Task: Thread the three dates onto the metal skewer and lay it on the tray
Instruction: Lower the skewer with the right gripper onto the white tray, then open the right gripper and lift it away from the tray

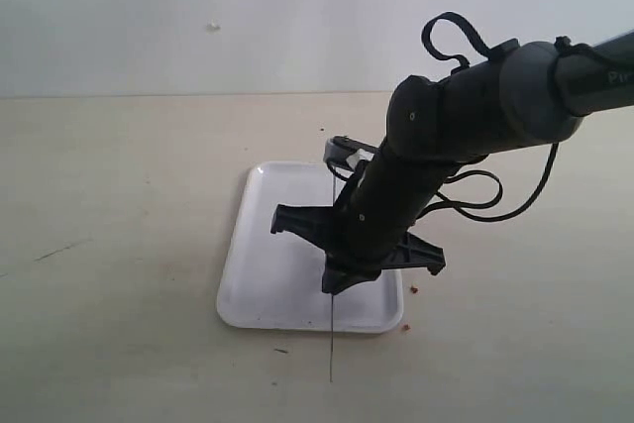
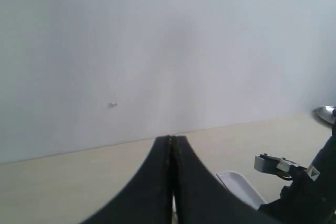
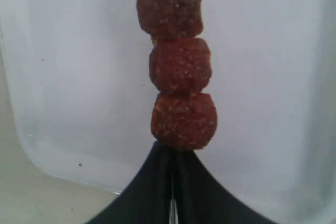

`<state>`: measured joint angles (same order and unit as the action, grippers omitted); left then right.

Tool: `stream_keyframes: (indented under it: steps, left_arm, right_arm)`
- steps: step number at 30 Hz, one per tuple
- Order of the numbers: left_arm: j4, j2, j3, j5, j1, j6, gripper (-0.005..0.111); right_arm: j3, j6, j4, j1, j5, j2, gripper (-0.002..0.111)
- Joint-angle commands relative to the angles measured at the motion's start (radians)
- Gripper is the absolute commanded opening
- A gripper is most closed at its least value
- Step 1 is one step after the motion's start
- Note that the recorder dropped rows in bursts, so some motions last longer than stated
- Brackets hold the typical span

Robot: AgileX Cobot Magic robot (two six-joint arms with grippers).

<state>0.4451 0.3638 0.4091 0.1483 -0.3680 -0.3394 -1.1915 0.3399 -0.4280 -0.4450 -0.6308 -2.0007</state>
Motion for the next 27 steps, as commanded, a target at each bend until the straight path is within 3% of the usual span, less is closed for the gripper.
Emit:
stream_keyframes:
  steps: [1,7,17,27]
  left_arm:
    - [0.015,-0.071,-0.053,-0.023,0.002,0.007,0.000]
    - [0.056,-0.112,-0.074,-0.015,0.002,0.011,0.000]
    - [0.056,-0.112,-0.074,0.059,0.002,0.011,0.000]
    - [0.064,-0.112,-0.074,0.170,0.002,0.011,0.000]
  right_arm:
    - [-0.002,0.002,0.020,-0.001,-0.005,0.011,0.000]
    - [-0.002,-0.005,0.020,-0.001,-0.036,0.011,0.002]
    - [-0.002,-0.060,0.028,-0.001,-0.022,0.013,0.040]
    - [-0.002,-0.075,0.071,-0.001,-0.050,0.077,0.041]
